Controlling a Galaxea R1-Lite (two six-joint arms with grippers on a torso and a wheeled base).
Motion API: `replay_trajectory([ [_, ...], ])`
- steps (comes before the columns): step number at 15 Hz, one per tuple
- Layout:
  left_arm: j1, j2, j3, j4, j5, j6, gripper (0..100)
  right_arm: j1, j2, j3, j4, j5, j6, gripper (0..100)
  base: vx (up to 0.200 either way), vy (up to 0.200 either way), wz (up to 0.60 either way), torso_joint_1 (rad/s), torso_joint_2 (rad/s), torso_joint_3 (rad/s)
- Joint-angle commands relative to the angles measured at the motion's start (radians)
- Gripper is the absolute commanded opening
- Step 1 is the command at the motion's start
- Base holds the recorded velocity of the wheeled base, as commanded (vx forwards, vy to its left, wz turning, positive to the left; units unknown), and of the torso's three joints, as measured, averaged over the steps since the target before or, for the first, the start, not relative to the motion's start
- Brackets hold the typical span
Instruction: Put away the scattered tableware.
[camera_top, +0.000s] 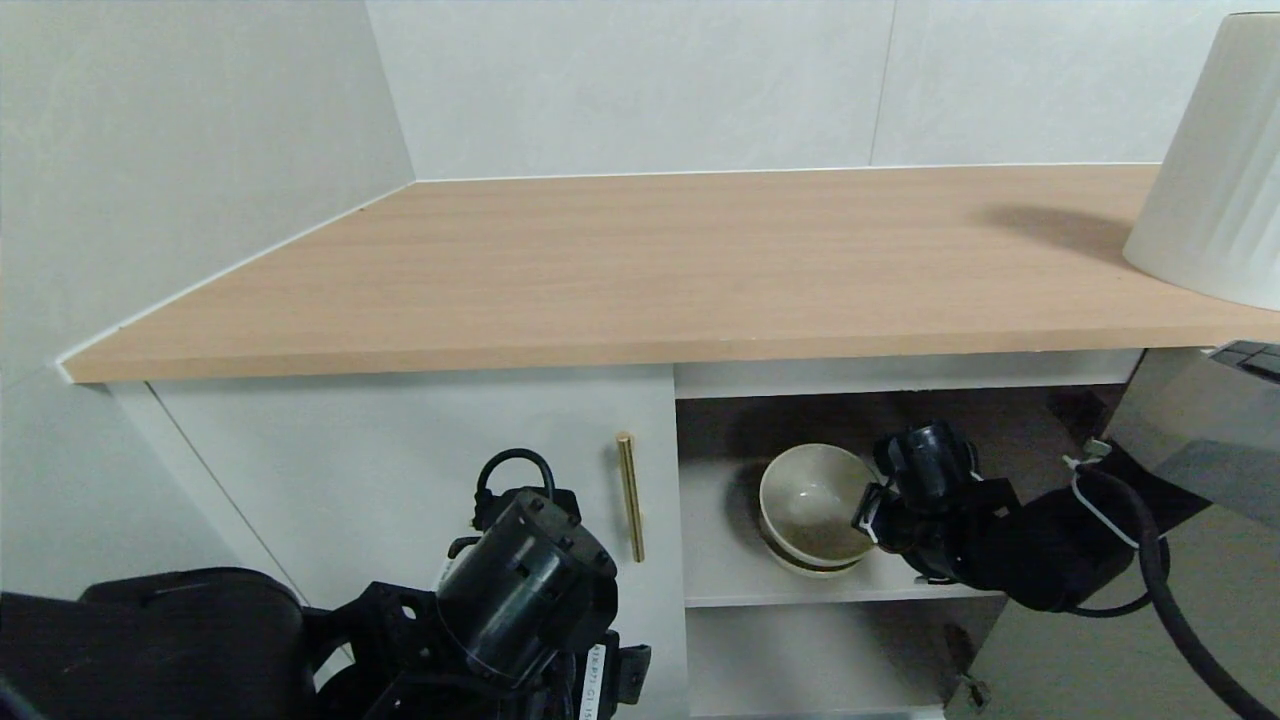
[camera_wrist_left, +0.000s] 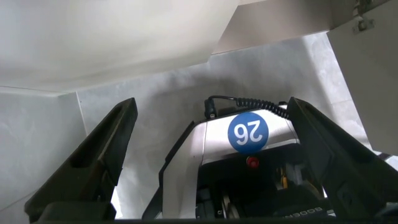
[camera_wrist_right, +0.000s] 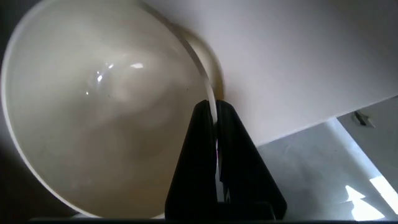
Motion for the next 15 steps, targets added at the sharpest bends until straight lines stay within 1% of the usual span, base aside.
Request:
replay_trajectory([
  [1,0.0,0.002,0.0,0.0,0.001,0.0,100,-0.006,0.016,-0.006,0.0,0.0,0.0,0,0.0,0.0,0.0,0.0,0.0,0.0],
  [9,0.0,0.002,0.0,0.0,0.001,0.0,100,-0.006,0.028,-0.006,0.001,-0.004,-0.002,0,0.0,0.0,0.0,0.0,0.0,0.0],
  [10,0.0,0.001,0.0,0.0,0.001,0.0,100,-0.006,0.028,-0.006,0.001,-0.003,-0.002,100,0.0,0.0,0.0,0.0,0.0,0.0],
  [15,0.002,0.001,0.0,0.0,0.001,0.0,100,-0.003,0.024,0.002,0.001,-0.001,-0.003,100,0.0,0.0,0.0,0.0,0.0,0.0],
])
